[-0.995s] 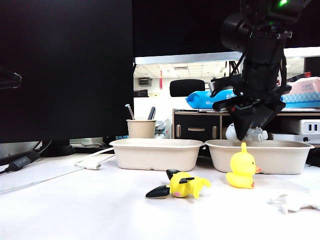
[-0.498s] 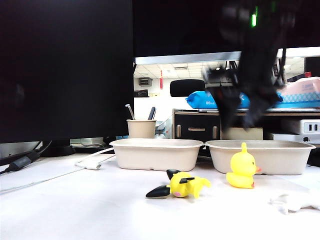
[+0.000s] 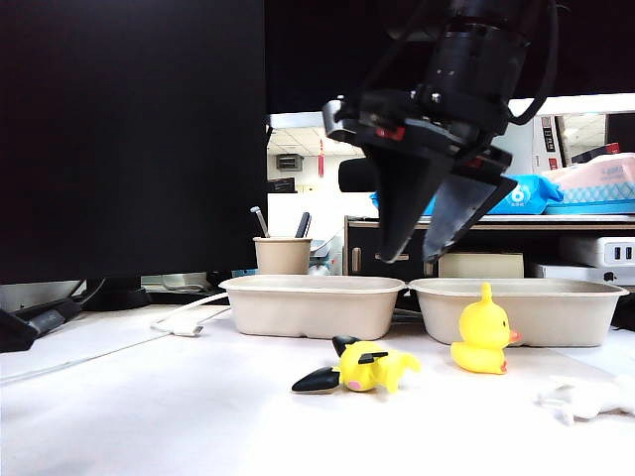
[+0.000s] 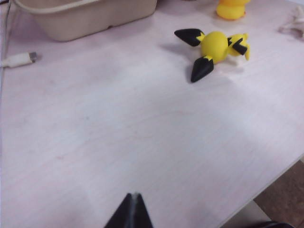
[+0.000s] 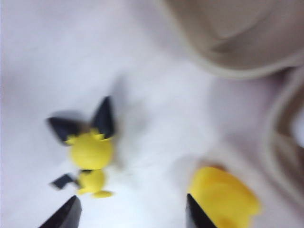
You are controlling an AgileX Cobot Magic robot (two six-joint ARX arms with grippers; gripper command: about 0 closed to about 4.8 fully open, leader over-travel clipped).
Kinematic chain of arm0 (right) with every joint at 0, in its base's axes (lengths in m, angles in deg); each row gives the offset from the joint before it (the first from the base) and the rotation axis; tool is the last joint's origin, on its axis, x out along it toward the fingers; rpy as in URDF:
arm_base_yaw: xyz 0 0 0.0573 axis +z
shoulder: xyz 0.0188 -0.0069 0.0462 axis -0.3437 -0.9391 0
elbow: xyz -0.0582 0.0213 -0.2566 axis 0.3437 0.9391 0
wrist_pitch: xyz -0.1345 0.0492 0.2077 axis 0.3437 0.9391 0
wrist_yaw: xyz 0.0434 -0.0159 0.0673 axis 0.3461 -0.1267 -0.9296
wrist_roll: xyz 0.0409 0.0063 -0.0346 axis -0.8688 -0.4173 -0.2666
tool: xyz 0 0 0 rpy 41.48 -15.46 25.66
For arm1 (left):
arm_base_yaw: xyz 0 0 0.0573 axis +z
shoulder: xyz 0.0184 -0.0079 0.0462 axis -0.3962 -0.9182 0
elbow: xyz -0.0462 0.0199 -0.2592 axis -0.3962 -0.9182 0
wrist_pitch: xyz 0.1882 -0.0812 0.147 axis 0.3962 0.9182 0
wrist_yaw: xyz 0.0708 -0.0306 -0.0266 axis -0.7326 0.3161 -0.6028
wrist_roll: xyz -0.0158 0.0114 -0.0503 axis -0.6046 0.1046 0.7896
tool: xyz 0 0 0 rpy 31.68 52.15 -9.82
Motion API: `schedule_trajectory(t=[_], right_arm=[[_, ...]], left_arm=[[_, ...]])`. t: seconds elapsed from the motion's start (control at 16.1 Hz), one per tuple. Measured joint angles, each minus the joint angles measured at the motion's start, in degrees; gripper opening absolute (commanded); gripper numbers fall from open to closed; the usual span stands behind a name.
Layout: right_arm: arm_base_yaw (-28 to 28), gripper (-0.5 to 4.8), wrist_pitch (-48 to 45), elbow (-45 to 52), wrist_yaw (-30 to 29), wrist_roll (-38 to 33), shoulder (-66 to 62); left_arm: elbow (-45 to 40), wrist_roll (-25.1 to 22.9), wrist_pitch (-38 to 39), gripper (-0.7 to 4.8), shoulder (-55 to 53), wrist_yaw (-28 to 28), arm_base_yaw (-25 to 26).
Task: Put the dolls with similar colors into the same paper box, while dolls with different colors go into separate paper boxes.
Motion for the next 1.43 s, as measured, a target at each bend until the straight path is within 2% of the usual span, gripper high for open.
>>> schedule_trajectory(t=[0.12, 0.25, 0.5, 0.87, 1.0, 1.24, 1.37, 1.43], right_arm=[[1.1, 2.88, 0.3, 0.0, -4.5, 0.9, -2.1], [3.0, 3.20, 1.5, 0.0, -5.2, 2.3, -4.7], [5.4, 3.20, 1.5, 0.0, -1.5, 3.2, -9.1], [6.2, 3.12, -1.1, 0.0, -0.9, 3.3, -11.4], [6.2, 2.64, -1.9, 0.0, -0.9, 3.3, -11.4], [6.3, 2.58, -2.0, 0.0, -0.9, 3.4, -12.8], [6.4, 1.75, -2.3, -0.3, -0.8, 3.4, -13.8], [6.6, 1.50, -2.4, -0.4, -0.6, 3.4, -13.9]], left_arm=[[0.0, 0.0, -0.2, -0.05, 0.1, 0.0, 0.0], [0.0, 0.0, -0.2, -0.05, 0.0, 0.0, 0.0], [0.0, 0.0, -0.2, -0.05, 0.0, 0.0, 0.0], [0.0, 0.0, -0.2, -0.05, 0.0, 0.0, 0.0], [0.0, 0.0, -0.2, -0.05, 0.0, 0.0, 0.0], [0.0, 0.0, -0.2, -0.05, 0.0, 0.0, 0.0], [0.0, 0.0, -0.2, -0.05, 0.0, 0.0, 0.0], [0.0, 0.0, -0.2, -0.05, 0.0, 0.0, 0.0]])
